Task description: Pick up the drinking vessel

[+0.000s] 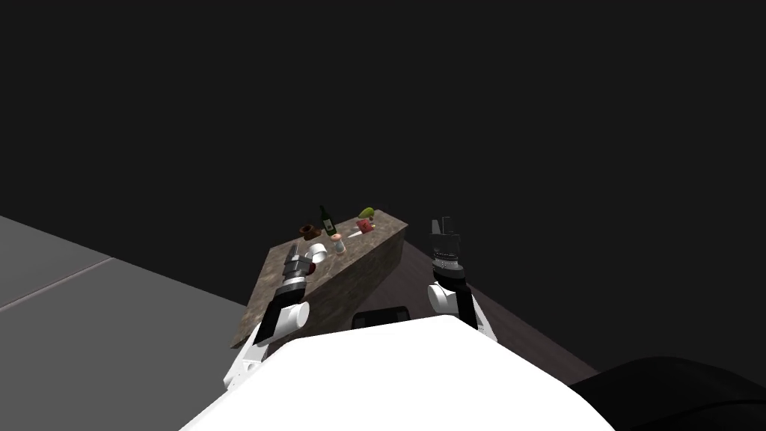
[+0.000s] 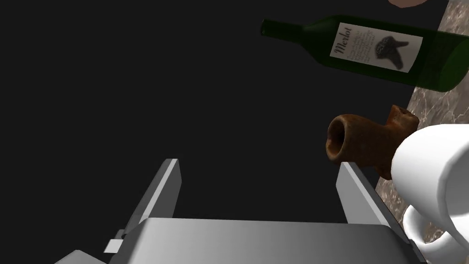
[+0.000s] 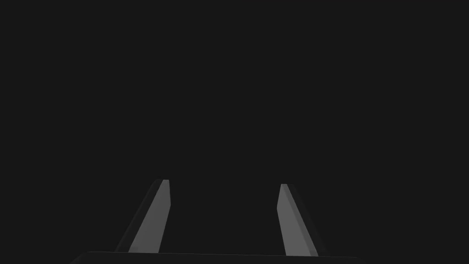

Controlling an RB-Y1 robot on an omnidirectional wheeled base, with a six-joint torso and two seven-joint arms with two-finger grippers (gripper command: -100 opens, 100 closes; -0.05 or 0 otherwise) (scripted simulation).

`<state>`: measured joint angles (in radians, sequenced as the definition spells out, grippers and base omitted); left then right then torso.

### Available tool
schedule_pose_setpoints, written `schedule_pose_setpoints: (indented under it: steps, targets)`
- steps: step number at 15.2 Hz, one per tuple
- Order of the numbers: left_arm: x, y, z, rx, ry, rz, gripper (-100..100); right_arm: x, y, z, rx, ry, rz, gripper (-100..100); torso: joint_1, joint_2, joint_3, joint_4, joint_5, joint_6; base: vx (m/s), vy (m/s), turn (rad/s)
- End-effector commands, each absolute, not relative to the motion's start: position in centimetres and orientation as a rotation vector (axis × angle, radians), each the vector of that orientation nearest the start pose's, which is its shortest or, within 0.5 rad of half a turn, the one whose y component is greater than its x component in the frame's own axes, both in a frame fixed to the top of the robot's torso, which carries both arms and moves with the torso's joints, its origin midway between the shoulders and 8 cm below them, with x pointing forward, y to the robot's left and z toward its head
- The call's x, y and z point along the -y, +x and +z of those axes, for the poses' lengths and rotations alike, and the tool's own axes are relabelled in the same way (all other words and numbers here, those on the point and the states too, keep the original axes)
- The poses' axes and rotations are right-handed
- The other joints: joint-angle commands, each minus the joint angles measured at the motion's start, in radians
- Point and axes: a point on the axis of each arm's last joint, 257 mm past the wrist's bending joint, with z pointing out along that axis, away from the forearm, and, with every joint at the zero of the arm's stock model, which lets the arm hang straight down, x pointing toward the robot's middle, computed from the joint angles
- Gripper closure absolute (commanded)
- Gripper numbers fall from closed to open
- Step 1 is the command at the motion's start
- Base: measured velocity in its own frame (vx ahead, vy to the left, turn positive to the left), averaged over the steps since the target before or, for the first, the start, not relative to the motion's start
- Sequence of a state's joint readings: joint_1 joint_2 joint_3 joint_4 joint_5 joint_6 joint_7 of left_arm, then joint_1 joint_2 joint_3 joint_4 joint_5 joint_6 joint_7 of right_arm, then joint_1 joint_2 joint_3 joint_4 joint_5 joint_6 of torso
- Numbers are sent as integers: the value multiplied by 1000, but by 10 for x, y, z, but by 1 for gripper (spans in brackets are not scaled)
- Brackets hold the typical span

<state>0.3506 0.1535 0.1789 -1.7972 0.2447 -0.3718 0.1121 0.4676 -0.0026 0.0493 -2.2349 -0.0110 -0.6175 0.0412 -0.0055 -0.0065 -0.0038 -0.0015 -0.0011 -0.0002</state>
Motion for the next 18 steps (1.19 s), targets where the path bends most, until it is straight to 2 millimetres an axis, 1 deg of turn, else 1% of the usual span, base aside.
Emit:
schedule_pose_setpoints:
  steps: [1, 4, 7, 9, 12, 13, 14, 15, 16, 17, 18]
  targets:
    - [-411, 416, -171, -748, -1191, -1219, -100, 259, 336, 36, -544, 573, 1353, 0, 0, 0, 0, 0, 0, 0, 63, -81, 85]
    - [-434, 415, -205, -713, -1305, -1195, -100, 259, 336, 36, -544, 573, 1353, 0, 0, -2, -1, 0, 0, 0, 96, -106, 127]
    - [-453, 412, -233, -673, -1402, -1176, -100, 259, 336, 36, -544, 573, 1353, 0, -2, -4, -2, -1, -1, 0, 113, -119, 123]
    - [-463, 410, -248, -646, -1455, -1166, -100, 259, 336, 36, -544, 573, 1353, 0, 0, -5, -3, -1, 0, 0, 125, -78, 98]
    - [-473, 408, -264, -611, -1513, -1157, -100, 259, 336, 36, -544, 573, 1353, 0, 1, -5, -3, -1, 0, 0, 120, -79, 87]
    - [-479, 407, -273, -587, -1547, -1152, -100, 259, 336, 36, -544, 573, 1353, 0, 2, -5, -3, -1, 0, 0, 135, -56, 82]
    - [-474, 409, -265, -610, -1513, -1156, -100, 259, 336, 36, -545, 573, 1353, 0, 2, -6, -3, -1, 0, 0, 90, -33, 41]
    - [-491, 409, -253, -578, -1511, -1159, -100, 259, 336, 36, -544, 573, 1353, 0, 4, -4, -3, -1, 0, 0, 57, 1, -92]
    - [-481, 409, -260, -596, -1515, -1157, -100, 259, 336, 36, -544, 573, 1353, 0, 6, -3, -1, 0, 1, 1, 40, 11, -56]
    - [-484, 410, -258, -593, -1515, -1157, 100, 259, 336, 36, -545, 573, 1353, 0, 7, -1, -1, 0, 1, 0, 16, 3, -1]
    - [-483, 410, -259, -593, -1515, -1157, 100, 259, 336, 36, -545, 573, 1353, 0, 7, 1, 0, 0, 1, 0, 6, -3, -12]
